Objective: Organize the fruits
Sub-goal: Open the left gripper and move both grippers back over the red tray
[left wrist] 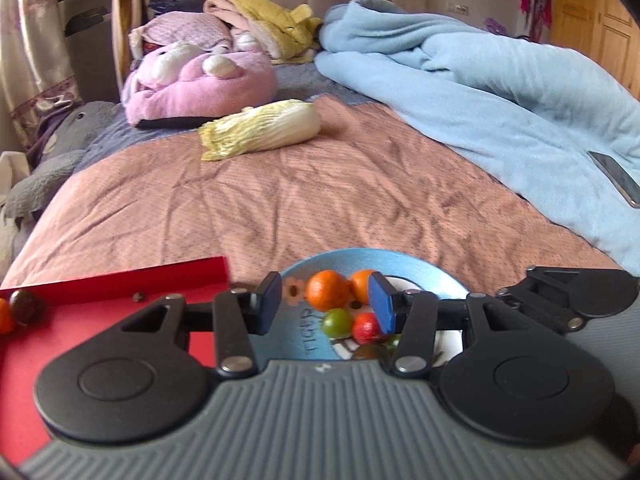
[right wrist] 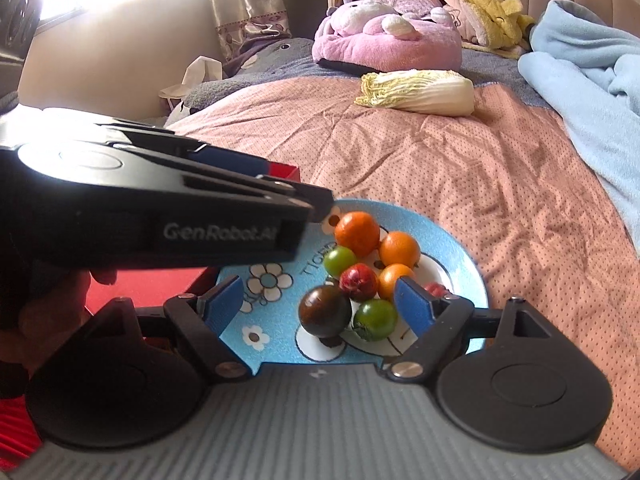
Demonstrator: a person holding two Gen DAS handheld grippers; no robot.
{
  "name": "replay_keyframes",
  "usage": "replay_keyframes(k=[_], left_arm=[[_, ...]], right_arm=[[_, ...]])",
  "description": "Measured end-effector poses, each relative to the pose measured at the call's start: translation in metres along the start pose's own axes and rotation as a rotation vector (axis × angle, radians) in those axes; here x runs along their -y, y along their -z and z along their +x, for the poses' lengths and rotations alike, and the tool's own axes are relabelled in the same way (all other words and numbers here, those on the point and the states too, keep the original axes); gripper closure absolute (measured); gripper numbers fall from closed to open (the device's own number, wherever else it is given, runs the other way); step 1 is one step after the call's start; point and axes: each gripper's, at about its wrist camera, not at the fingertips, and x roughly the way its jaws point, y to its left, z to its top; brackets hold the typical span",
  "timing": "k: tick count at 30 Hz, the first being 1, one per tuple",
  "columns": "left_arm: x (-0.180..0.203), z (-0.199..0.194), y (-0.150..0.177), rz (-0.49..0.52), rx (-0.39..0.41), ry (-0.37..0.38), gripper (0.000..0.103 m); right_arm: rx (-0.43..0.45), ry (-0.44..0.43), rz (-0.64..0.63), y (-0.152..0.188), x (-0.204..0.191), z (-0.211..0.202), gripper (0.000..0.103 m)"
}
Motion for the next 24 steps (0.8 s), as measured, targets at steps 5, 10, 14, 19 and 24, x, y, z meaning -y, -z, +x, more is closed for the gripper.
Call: replay_keyframes(k=[5,10,14,19,24], left_arm=[[-0.034,-0.003,0.002,-0.063,0.000,-0.094,0.052],[-0.075,-0.002,0.007,-0.134,-0.013,-0.221,0.052],[-0.113,-0.003,0.011,-0.195,-0.037,-0.359,0.052],[-0.160,-0.022,0.023,-0.252,-0.036,-0.537,0.052],[-0.202,-0.034,0.037,-0.451,-0.088,-0.710,0.053]], right_arm=[[0.004,-0.008,-0.027,-0.010,-0.015,0.003,0.017],[-0.007,-0.023,-0.041,-0.015,-0.030,0.007,0.017],[-0.008,-0.030,-0.053,-0.020,-0.041,0.010,0.017],[0.000,-0.081,-0.048,-0.039,-0.059,0.031,0.020],[0.037,-0.165,-0.156,-0.078,-0.109,0.069,0.028]])
